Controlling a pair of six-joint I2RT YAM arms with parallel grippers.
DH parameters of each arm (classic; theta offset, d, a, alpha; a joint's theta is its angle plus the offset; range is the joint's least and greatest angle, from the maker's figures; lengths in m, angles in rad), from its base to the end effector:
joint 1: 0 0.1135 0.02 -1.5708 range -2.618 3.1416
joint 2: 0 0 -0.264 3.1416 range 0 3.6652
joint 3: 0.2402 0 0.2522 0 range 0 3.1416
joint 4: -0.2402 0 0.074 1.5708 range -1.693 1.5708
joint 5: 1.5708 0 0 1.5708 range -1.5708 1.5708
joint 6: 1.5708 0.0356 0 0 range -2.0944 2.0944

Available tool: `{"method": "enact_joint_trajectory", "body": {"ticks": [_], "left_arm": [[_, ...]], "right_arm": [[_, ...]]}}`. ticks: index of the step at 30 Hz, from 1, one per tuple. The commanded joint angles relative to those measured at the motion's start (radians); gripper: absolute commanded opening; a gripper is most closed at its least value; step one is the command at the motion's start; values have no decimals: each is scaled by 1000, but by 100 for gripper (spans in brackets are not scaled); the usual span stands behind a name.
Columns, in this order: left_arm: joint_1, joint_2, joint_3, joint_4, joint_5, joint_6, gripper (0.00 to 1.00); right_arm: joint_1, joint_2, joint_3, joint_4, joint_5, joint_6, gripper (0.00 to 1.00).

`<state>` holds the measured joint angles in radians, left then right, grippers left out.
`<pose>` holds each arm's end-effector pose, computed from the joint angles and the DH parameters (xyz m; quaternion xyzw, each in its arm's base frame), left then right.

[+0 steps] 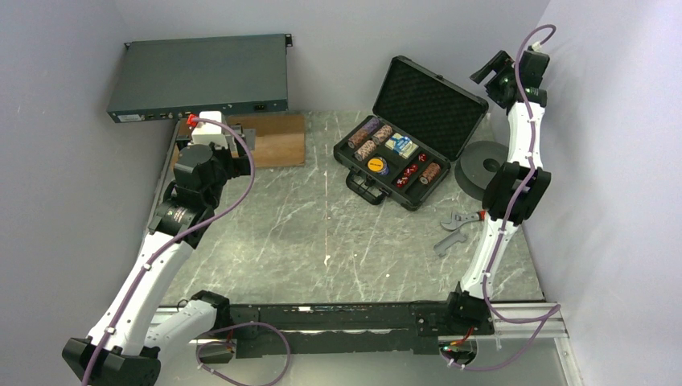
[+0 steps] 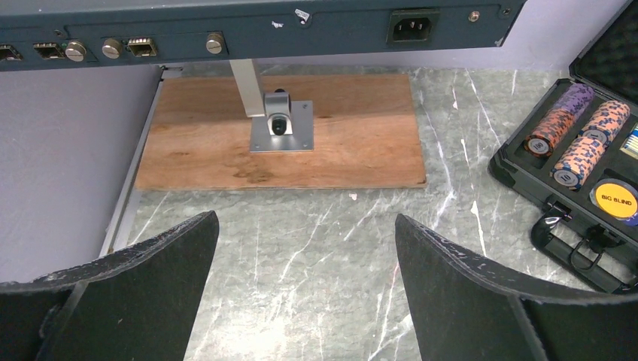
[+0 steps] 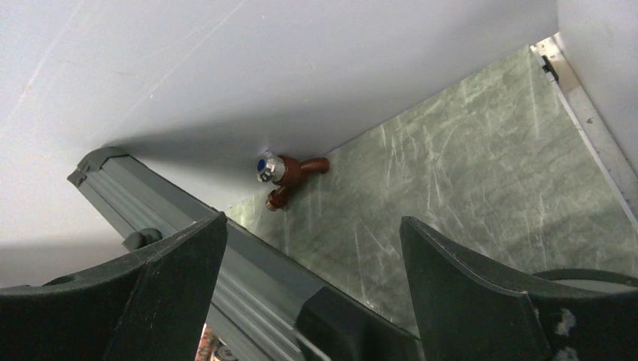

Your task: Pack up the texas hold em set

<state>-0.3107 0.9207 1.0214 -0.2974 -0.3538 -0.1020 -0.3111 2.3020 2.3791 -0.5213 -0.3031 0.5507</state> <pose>0.1973 -0.0504 0.3870 -0.0317 0.7685 0.0052 0.6390 0.5110 -0.1532 0.3423 0.2759 0.7931 0.1898 0.5088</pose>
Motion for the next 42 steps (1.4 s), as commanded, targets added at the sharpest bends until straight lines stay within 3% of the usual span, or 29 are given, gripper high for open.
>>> {"method": "enact_joint_trajectory", "body": {"ticks": [1,11,34,42], "left_arm": [[4,-5,46,21,20,-19,93],[4,-6,44,23,10,-14,93],[4,-18,41,26,-9,-4,93],[4,-20,39,27,-13,-2,93]], "right_arm": [[-7,4,68,46,-105,20,87],[-3,-14,-27,52,-244,46,84],[80,-188,-234,46,-262,-4,82],[138,-190,-227,8,-249,-34,83]]}}
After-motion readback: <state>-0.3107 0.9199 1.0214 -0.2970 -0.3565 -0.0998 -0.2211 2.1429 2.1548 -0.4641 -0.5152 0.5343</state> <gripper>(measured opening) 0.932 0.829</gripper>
